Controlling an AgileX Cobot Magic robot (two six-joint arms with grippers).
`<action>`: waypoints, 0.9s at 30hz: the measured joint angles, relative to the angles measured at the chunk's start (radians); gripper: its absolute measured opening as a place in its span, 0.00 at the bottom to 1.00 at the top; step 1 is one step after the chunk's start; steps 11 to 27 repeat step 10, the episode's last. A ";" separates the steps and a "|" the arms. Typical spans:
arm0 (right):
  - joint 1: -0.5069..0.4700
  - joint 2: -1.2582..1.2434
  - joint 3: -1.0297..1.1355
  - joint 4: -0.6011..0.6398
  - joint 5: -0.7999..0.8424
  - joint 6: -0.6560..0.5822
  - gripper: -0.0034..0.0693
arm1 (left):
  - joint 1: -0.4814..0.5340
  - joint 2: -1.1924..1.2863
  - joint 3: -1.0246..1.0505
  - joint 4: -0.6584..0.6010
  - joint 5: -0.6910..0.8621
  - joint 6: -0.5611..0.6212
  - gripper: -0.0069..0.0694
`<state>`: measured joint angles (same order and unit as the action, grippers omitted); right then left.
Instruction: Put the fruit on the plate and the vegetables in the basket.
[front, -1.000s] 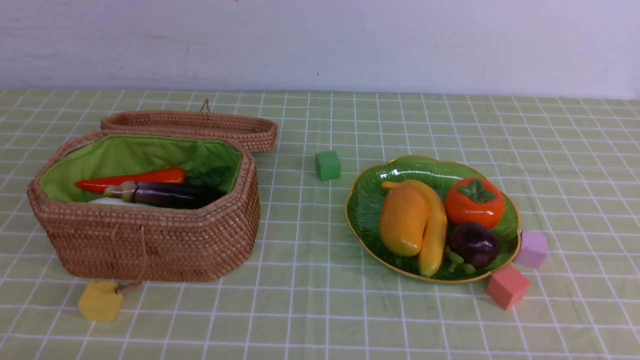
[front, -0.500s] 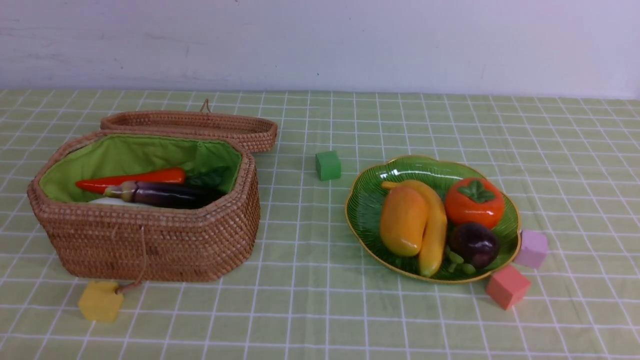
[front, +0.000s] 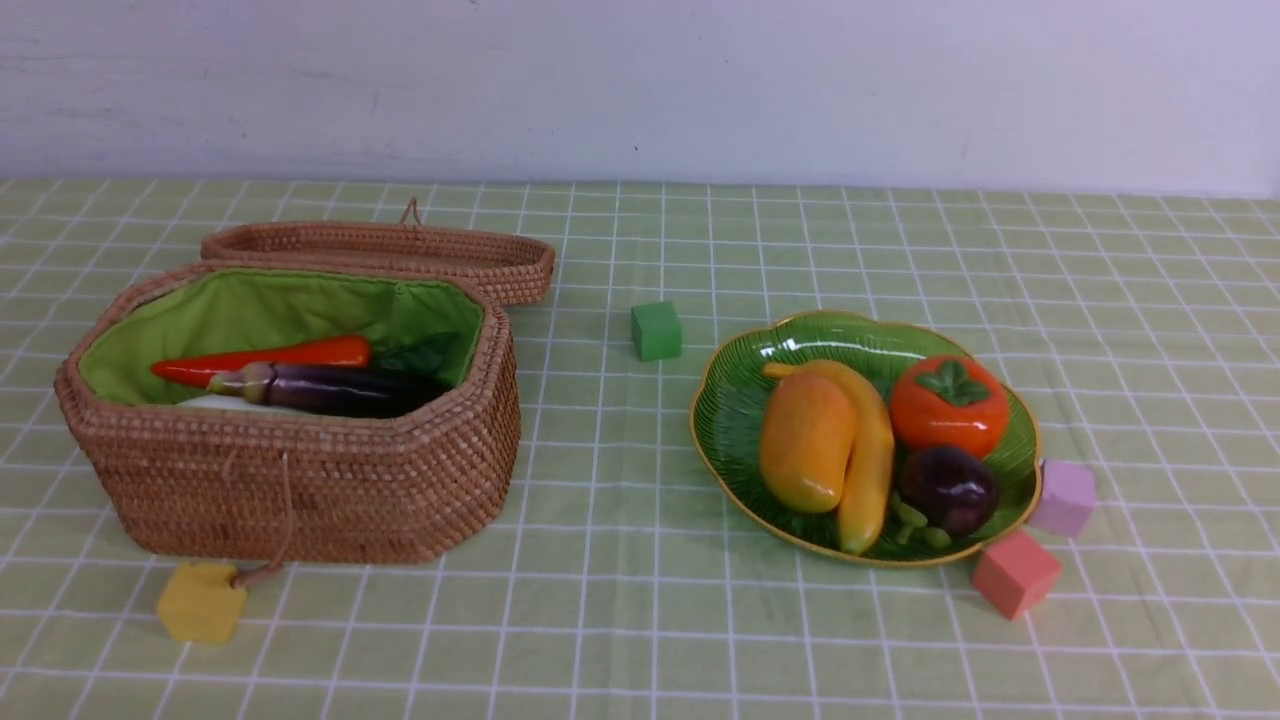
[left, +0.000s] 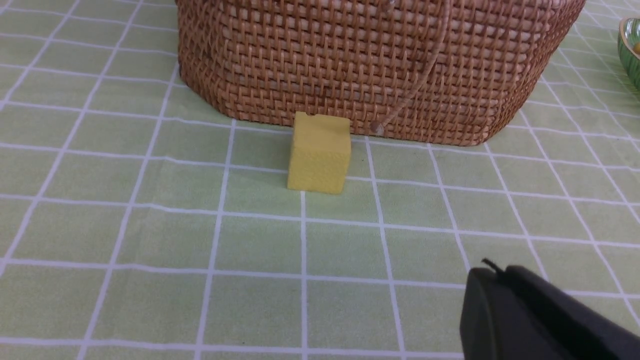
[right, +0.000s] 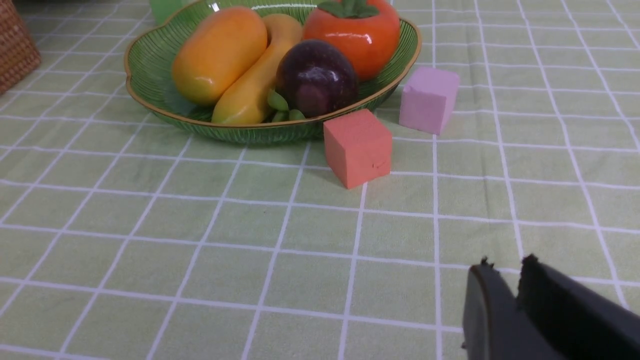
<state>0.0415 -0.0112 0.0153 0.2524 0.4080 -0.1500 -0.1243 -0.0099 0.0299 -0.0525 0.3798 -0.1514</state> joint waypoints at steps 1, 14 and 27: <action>0.000 0.000 0.000 0.000 0.000 0.000 0.18 | 0.000 0.000 0.000 0.000 0.000 0.000 0.10; 0.000 0.000 0.000 0.001 0.000 0.000 0.19 | 0.000 0.000 0.000 0.000 0.000 0.000 0.10; 0.000 0.000 0.000 0.001 0.000 0.000 0.19 | 0.000 0.000 0.000 0.000 0.000 0.000 0.10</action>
